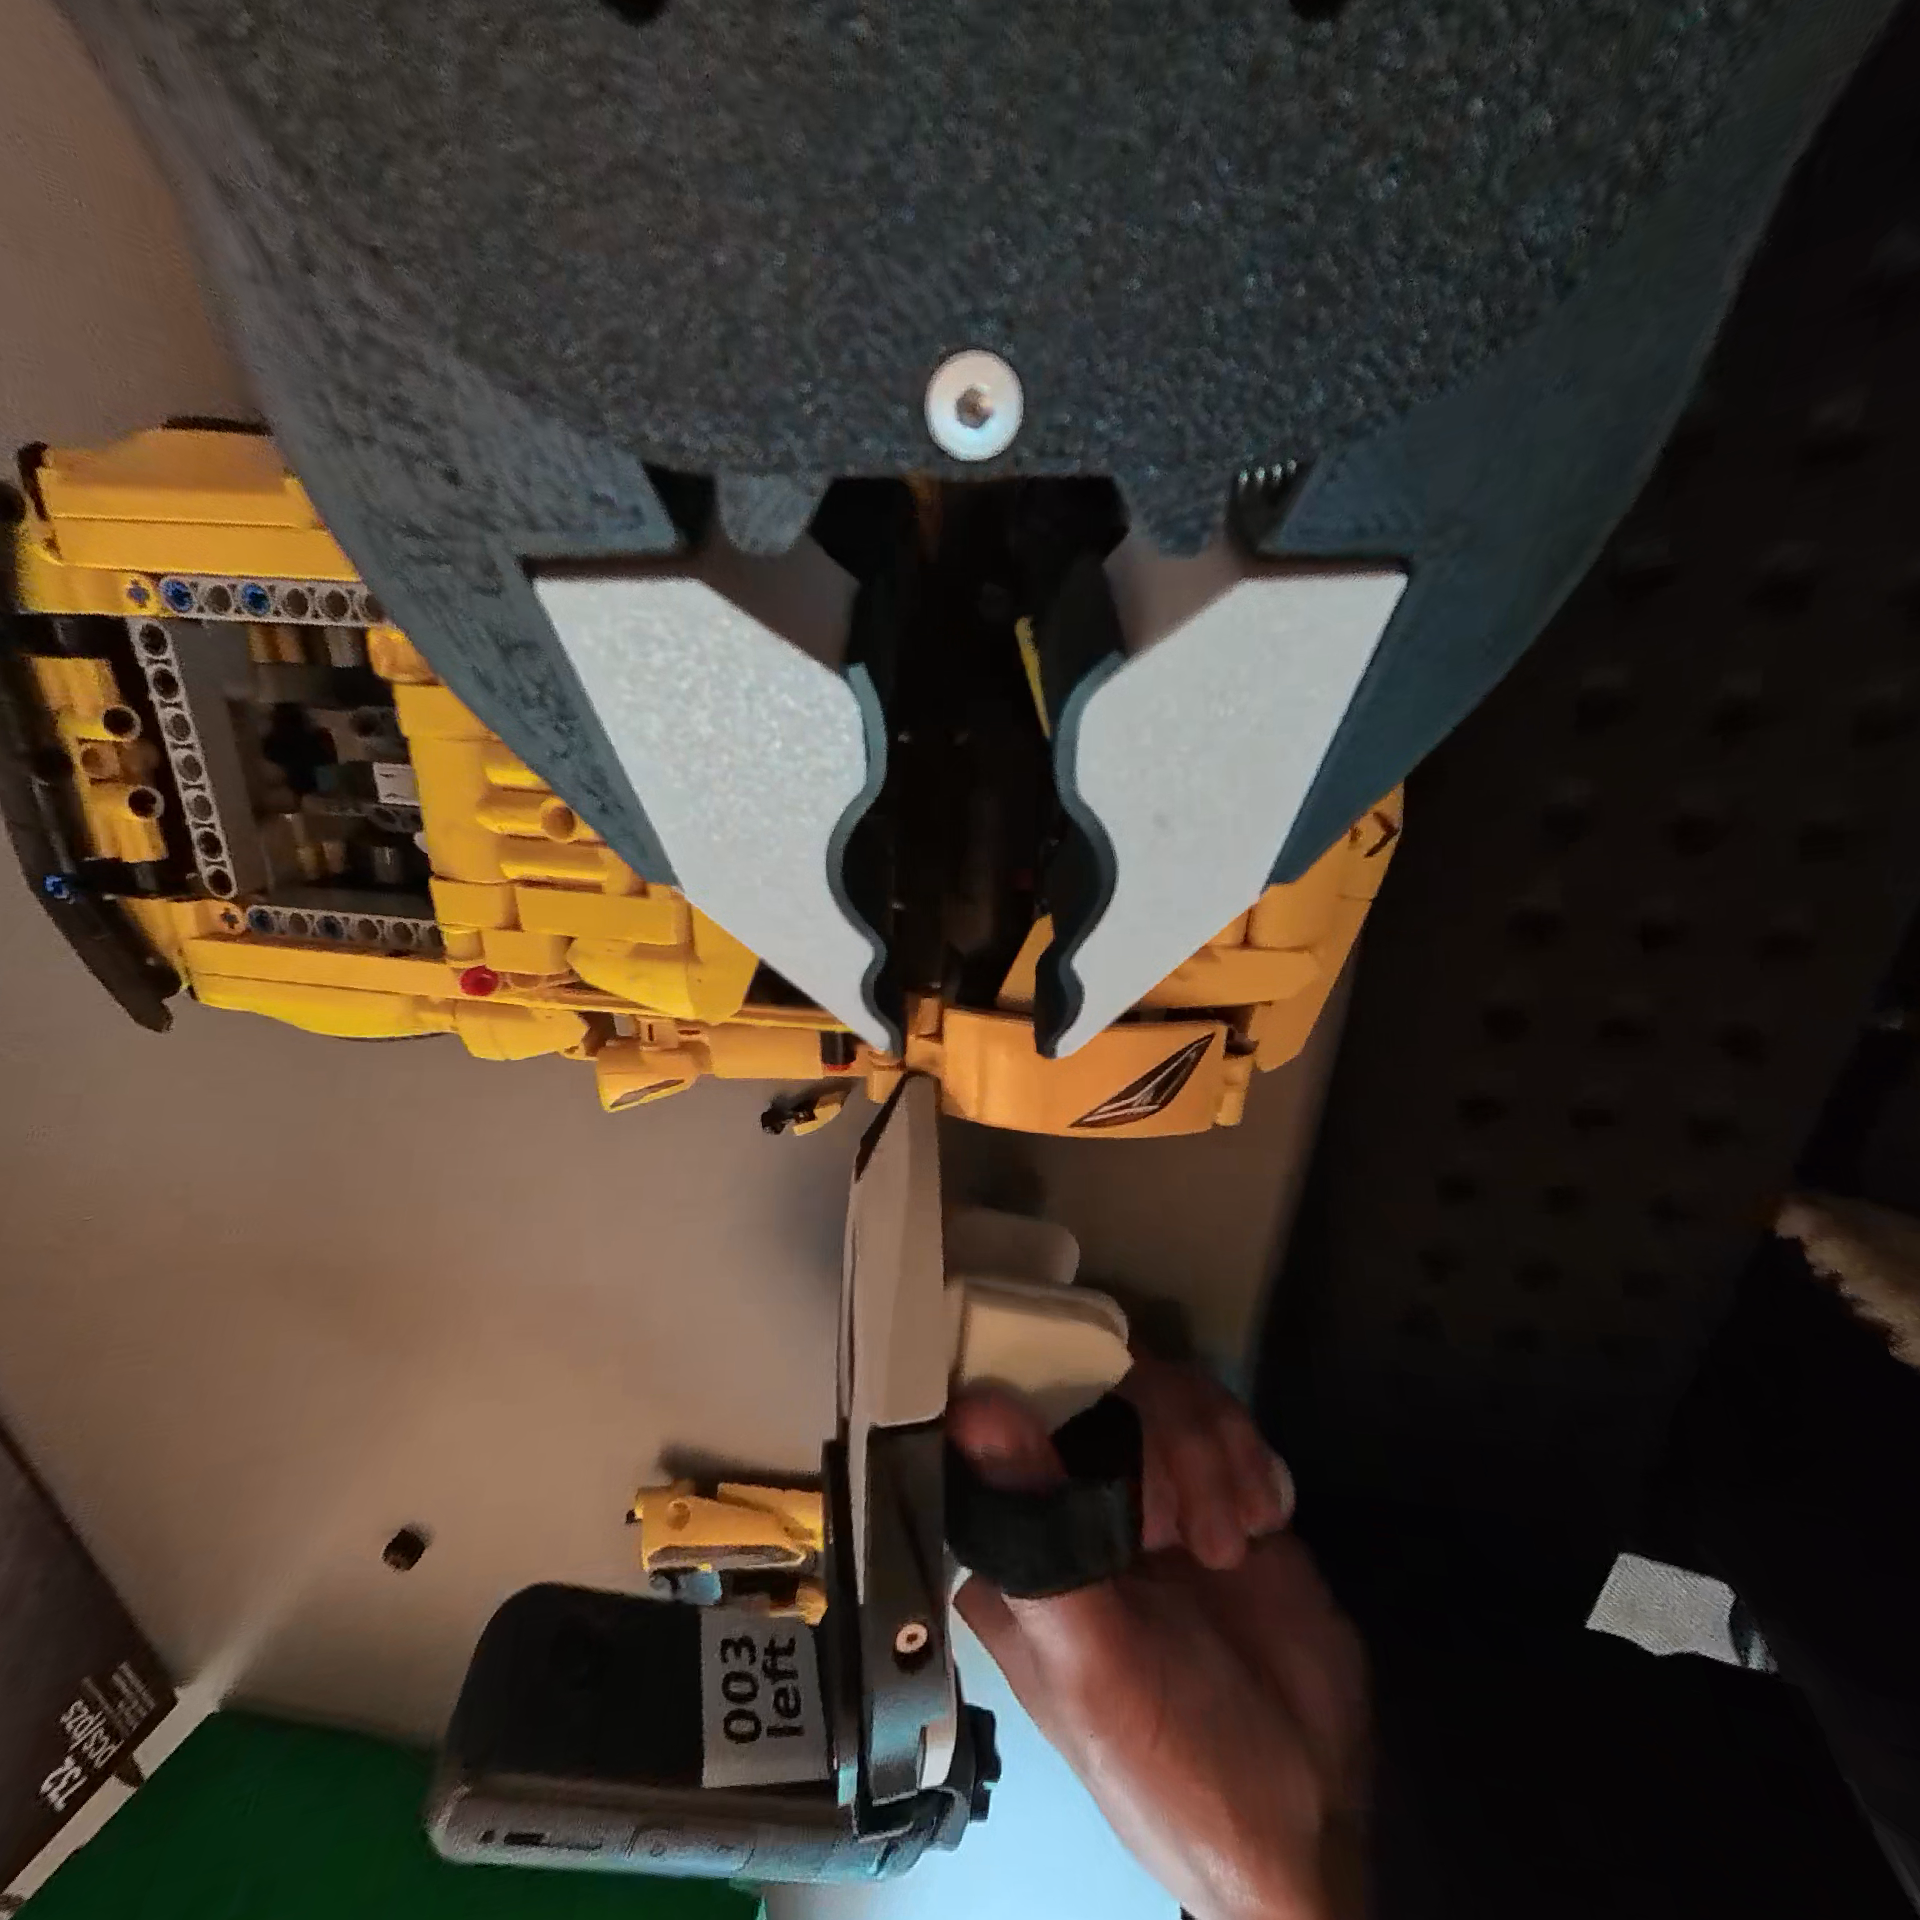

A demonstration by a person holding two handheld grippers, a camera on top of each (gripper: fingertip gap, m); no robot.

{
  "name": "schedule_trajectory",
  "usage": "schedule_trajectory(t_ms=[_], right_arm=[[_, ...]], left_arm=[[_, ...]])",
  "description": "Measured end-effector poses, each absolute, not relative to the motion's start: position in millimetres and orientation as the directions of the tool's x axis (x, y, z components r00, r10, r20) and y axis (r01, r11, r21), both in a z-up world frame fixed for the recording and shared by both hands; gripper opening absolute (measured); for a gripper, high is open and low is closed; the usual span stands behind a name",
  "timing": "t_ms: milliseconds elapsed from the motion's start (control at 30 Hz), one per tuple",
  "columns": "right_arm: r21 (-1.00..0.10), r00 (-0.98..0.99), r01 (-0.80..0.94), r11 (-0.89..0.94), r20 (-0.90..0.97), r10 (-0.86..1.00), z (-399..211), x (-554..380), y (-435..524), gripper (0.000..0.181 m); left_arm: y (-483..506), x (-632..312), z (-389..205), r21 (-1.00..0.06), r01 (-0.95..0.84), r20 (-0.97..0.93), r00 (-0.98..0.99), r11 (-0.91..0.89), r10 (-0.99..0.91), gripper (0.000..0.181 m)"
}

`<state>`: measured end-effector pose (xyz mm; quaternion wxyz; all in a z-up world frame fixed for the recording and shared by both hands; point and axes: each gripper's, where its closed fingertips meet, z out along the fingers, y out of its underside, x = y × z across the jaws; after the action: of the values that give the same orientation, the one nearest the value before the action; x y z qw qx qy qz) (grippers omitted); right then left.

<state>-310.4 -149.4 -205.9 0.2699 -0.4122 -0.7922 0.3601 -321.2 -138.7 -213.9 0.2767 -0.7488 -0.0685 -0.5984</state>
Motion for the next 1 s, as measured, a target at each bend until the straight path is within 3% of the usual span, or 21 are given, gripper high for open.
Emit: schedule_trajectory(t_ms=[200, 267, 333, 800, 1000], right_arm=[[-0.796, -0.428, 0.409, 0.446, 0.264, 0.864, -198, -295, -132, 0.01], [-0.773, -0.427, 0.455, 0.442, 0.246, 0.87, -210, -296, -130, 0.013], [-0.782, -0.427, 0.465, 0.415, 0.213, 0.879, -214, -297, -132, 0.0], [-0.803, -0.403, 0.502, 0.32, 0.111, 0.909, -210, -300, -137, 0.0], [-0.834, -0.451, 0.45, 0.318, 0.095, 0.887, -197, -305, -160, 0.022]], left_arm=[[-141, -321, -215, -0.361, 0.415, 0.921, 0.301, -0.835, -0.249, 0.007], [-141, -320, -215, -0.356, 0.416, 0.923, 0.298, -0.837, -0.245, 0.007], [-141, -322, -215, -0.353, 0.424, 0.924, 0.298, -0.834, -0.24, 0.007], [-155, -340, -212, -0.392, 0.402, 0.906, 0.324, -0.828, -0.272, 0.006], [-161, -340, -202, -0.429, 0.391, 0.894, 0.317, -0.814, -0.318, 0.006]])
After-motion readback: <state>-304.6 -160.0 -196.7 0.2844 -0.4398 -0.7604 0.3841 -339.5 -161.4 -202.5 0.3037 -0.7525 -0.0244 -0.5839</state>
